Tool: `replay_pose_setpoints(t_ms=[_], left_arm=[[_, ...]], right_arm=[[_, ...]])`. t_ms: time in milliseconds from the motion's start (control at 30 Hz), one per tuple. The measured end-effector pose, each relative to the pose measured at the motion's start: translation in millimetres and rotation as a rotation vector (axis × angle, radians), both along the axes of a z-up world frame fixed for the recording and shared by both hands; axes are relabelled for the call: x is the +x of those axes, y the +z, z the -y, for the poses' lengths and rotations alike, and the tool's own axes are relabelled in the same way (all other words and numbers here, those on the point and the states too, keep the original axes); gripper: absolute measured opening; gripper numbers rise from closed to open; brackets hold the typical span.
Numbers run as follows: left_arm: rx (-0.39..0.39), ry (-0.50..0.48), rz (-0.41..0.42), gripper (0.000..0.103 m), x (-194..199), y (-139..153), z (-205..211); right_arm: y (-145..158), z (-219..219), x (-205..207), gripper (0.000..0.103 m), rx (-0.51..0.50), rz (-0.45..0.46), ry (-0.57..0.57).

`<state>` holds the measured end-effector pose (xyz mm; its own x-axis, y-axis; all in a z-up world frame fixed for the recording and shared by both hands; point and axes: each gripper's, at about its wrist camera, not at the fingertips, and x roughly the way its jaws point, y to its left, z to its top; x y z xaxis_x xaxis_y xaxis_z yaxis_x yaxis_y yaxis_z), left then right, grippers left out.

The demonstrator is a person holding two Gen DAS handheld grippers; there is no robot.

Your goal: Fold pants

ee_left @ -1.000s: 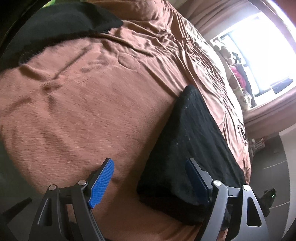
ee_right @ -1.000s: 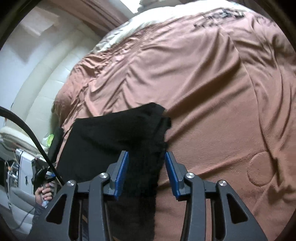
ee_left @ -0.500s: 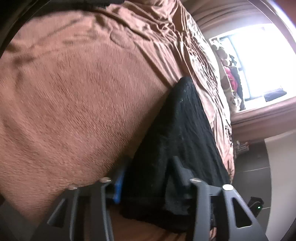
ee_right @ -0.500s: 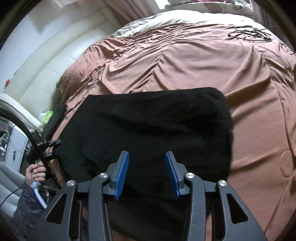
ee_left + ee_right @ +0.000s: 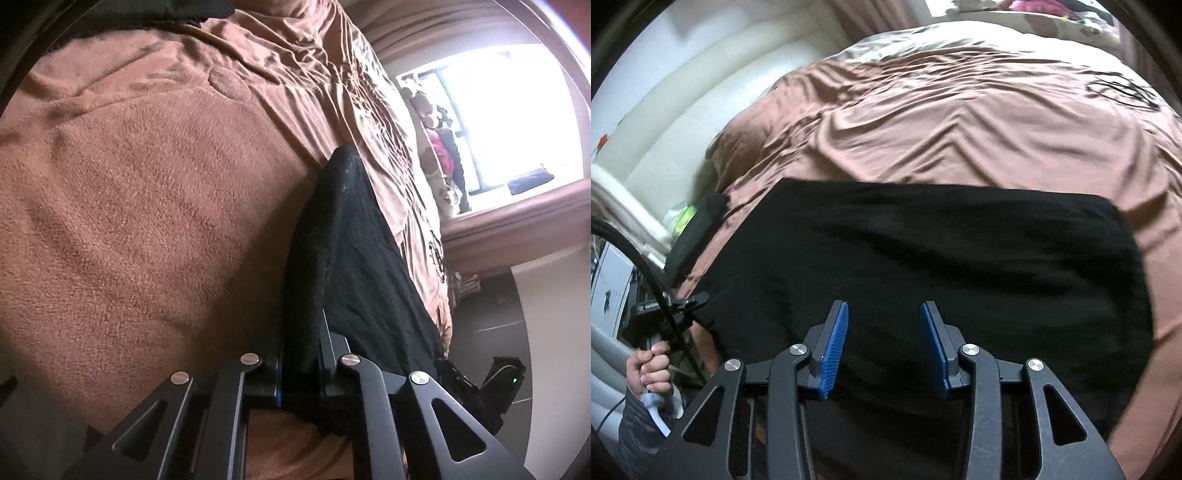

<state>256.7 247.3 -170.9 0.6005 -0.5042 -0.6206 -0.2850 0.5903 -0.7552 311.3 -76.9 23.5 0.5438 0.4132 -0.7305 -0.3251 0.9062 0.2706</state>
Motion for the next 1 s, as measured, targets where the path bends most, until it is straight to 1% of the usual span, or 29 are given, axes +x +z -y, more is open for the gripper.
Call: replay_pose_setpoints(t_ms=[67,100,133,167,200,233,267,300,333,467,567,700,767,800,833,933,1000], left_arm=[[0.004,0.005,-0.008,0.016,0.9,-0.9,-0.2],[0.009,0.006,-0.01,0.018,3.1,-1.0,0.2],[0.016,0.007,-0.01,0.023,3.5,-0.8,0.8],[0.02,0.008,-0.012,0.03,3.7,-1.0,1.1],[0.014,0.009,-0.012,0.034,4.1,-1.7,1.0],[-0.002,0.013,-0.008,0.044,3.3,-3.0,-0.1],[-0.012,0.019,-0.004,0.049,3.2,-3.9,-0.8],[-0.015,0.021,-0.004,0.051,3.6,-4.8,-1.0],[-0.016,0.023,-0.004,0.052,3.8,-5.6,-0.7],[-0.018,0.022,-0.004,0.054,3.3,-9.8,3.6],[-0.028,0.028,-0.002,0.054,4.2,-11.4,4.2],[-0.036,0.03,0.007,0.055,6.0,-12.8,6.5],[-0.041,0.037,0.015,0.055,7.6,-14.0,7.7],[-0.043,0.042,0.018,0.055,7.8,-14.2,7.8],[-0.042,0.047,0.021,0.055,8.4,-13.9,8.4],[-0.034,0.061,0.034,0.055,6.3,-12.9,9.9],[-0.032,0.07,0.041,0.055,4.4,-12.8,10.2]], right_arm=[[-5.9,-20.2,1.7,0.033,-0.011,-0.002,0.036],[-9.6,-28.8,2.1,0.03,-0.018,-0.004,0.051],[-14.2,-36.3,4.2,0.026,-0.021,-0.011,0.063],[-18.9,-41.5,7.2,0.026,-0.017,-0.024,0.072],[-24.1,-46.3,9.6,0.025,-0.014,-0.038,0.08],[-28.7,-51.2,11.1,0.025,-0.021,-0.048,0.084],[-31.8,-53.7,13.5,0.023,-0.028,-0.056,0.086],[-37.5,-58.5,12.6,0.02,-0.035,-0.067,0.097],[-41.0,-63.1,11.2,0.02,-0.039,-0.074,0.112],[-52.0,-78.7,6.9,0.02,-0.061,-0.103,0.162],[-60.1,-81.1,1.5,0.02,-0.038,-0.14,0.171],[-66.5,-84.6,-7.2,0.02,-0.037,-0.159,0.194],[-66.1,-82.7,-7.1,0.02,0.003,-0.197,0.219],[-63.8,-82.0,-6.9,0.015,0.012,-0.206,0.224],[-58.8,-80.1,-5.3,0.012,0.005,-0.194,0.217],[-42.9,-68.4,6.2,0.012,0.007,-0.155,0.17],[-38.3,-64.0,17.7,0.012,-0.021,-0.144,0.137]])
